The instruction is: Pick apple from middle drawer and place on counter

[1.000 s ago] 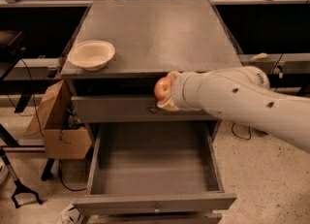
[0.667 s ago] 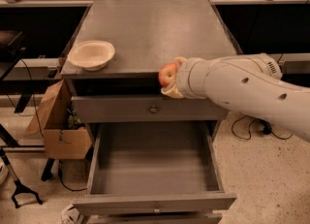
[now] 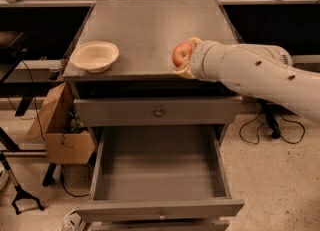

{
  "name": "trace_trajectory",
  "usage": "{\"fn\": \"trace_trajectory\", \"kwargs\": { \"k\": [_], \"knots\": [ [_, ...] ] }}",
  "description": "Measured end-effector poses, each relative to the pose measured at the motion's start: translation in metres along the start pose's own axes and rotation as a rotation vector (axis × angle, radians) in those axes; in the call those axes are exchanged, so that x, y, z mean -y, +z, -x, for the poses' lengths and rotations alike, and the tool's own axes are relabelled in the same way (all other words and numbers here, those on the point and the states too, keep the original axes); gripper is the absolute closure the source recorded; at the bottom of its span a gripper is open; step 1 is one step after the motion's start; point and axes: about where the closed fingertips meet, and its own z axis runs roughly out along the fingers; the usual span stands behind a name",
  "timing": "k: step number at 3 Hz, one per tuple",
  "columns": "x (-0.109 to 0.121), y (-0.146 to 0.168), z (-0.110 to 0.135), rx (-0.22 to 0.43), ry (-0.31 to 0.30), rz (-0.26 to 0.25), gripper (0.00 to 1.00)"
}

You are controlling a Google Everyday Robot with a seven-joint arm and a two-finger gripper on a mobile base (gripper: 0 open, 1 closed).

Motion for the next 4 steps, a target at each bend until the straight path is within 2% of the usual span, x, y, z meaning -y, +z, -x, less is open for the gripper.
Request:
{"fn": "trace_trajectory", "kwargs": {
  "k": [1,2,4],
  "knots": [
    [0.027,0.018,-0.003,0.039,0.019,-0.073,1.00],
    [0.043,0.034,-0.007,0.068,0.042,-0.112,0.82],
    [0.054,0.059,-0.017,0.092,0.088,-0.116,0.35]
  ]
}}
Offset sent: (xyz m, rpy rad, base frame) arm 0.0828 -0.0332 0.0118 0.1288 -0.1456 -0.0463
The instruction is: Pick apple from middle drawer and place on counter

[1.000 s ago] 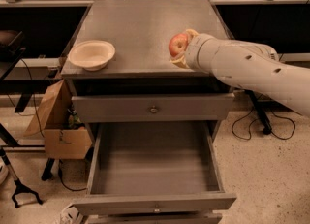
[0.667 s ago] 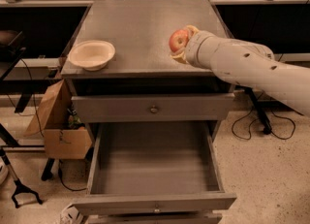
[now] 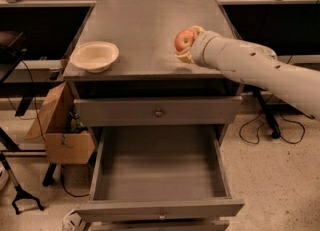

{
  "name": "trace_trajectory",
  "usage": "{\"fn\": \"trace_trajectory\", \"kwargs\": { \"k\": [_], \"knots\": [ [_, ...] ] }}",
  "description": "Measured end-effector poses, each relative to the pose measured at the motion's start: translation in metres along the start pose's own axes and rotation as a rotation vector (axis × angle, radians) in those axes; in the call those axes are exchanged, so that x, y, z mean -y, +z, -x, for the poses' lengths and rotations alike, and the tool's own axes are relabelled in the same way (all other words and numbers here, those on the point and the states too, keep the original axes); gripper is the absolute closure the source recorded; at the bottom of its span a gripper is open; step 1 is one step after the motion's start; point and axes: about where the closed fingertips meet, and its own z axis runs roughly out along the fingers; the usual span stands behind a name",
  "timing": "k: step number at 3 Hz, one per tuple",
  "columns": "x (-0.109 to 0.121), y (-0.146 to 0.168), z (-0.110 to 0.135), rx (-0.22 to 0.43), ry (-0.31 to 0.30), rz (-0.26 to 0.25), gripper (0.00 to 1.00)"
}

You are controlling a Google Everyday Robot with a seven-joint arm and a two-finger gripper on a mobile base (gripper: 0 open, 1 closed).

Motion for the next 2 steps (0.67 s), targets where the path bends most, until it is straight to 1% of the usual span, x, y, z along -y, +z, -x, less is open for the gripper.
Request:
{"fn": "trace_trajectory", "kwargs": {
  "k": [1,2],
  "knots": [
    [0.0009,0.0075,-0.0052,0.005,0.020,0.006,0.12],
    [0.0026,0.0093,-0.0111,0.013,0.045,0.005,0.00]
  ]
}}
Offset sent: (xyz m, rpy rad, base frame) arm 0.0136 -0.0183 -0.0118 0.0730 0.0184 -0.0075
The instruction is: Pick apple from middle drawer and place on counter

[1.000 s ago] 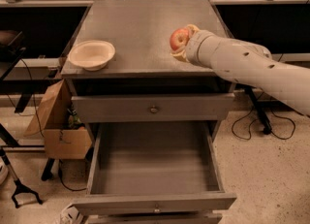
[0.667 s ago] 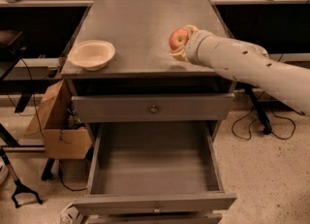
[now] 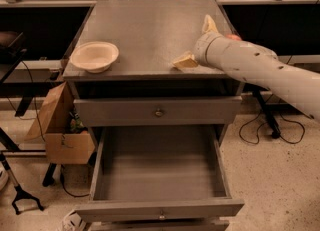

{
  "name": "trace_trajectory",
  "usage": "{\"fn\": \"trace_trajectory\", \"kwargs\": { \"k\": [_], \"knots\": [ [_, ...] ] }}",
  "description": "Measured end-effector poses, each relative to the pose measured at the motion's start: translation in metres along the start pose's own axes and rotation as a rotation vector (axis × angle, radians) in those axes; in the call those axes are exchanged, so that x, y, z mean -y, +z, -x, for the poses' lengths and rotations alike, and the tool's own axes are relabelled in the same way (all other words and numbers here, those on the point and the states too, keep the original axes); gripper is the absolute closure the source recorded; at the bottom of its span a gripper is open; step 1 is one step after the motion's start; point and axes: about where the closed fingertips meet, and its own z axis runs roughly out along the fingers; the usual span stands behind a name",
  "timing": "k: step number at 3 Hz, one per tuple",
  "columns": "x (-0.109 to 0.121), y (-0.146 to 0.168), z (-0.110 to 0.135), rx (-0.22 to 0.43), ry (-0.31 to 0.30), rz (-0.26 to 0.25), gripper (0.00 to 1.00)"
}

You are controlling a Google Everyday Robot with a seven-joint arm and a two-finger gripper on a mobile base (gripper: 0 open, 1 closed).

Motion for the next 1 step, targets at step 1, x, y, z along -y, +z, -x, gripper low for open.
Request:
{"fn": "trace_trajectory", "kwargs": {
  "k": [1],
  "knots": [
    [0.0000,0.0000,0.0000,0.000,0.000,0.000,0.00]
  ]
}}
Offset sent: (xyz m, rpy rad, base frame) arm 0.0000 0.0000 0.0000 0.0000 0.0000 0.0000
